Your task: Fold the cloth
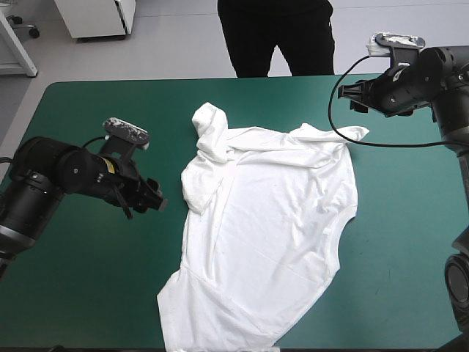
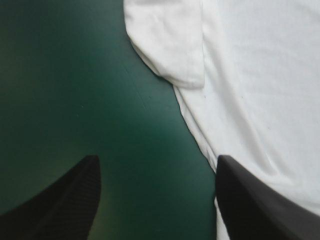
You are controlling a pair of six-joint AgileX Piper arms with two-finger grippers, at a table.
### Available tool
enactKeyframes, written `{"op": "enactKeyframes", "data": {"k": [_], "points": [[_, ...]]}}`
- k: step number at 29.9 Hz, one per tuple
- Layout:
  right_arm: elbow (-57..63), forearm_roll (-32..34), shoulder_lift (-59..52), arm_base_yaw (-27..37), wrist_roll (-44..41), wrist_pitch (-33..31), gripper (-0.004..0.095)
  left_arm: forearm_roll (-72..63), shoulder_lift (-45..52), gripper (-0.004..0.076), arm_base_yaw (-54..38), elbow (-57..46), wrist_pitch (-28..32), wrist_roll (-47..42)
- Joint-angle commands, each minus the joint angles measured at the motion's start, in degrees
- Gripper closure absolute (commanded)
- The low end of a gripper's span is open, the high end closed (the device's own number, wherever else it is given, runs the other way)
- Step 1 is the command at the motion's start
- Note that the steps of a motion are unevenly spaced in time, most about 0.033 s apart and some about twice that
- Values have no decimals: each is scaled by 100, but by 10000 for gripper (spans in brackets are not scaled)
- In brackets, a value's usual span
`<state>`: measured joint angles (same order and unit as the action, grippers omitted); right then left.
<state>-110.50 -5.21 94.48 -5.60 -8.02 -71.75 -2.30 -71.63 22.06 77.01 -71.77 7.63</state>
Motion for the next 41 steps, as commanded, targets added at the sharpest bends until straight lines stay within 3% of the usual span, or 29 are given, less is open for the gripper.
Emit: {"op": "enactKeyframes", "data": {"k": [1, 7, 13, 27, 35, 38, 41], "points": [[-160, -5, -284, 39, 12, 23, 355, -56, 154, 250, 288, -363, -209, -88], [10, 36, -284, 39, 12, 23, 399, 230, 154, 250, 874, -1369, -198, -829], [239, 36, -284, 39, 12, 23, 442, -108, 154, 250, 940, -2196, 87, -847], [254, 46, -284, 39, 12, 23, 463, -672, 143, 250, 940, -3180, 1111, -861], [254, 46, -284, 39, 12, 23, 463, -700, -141, 253, 1425, -3731, 1796, -944], [254, 46, -284, 39, 12, 23, 465, -717, -364, 302, 1751, -3799, 2034, -986], [254, 36, -284, 39, 12, 23, 465, -717, -617, 428, 1936, -3813, 2213, -1222]]}}
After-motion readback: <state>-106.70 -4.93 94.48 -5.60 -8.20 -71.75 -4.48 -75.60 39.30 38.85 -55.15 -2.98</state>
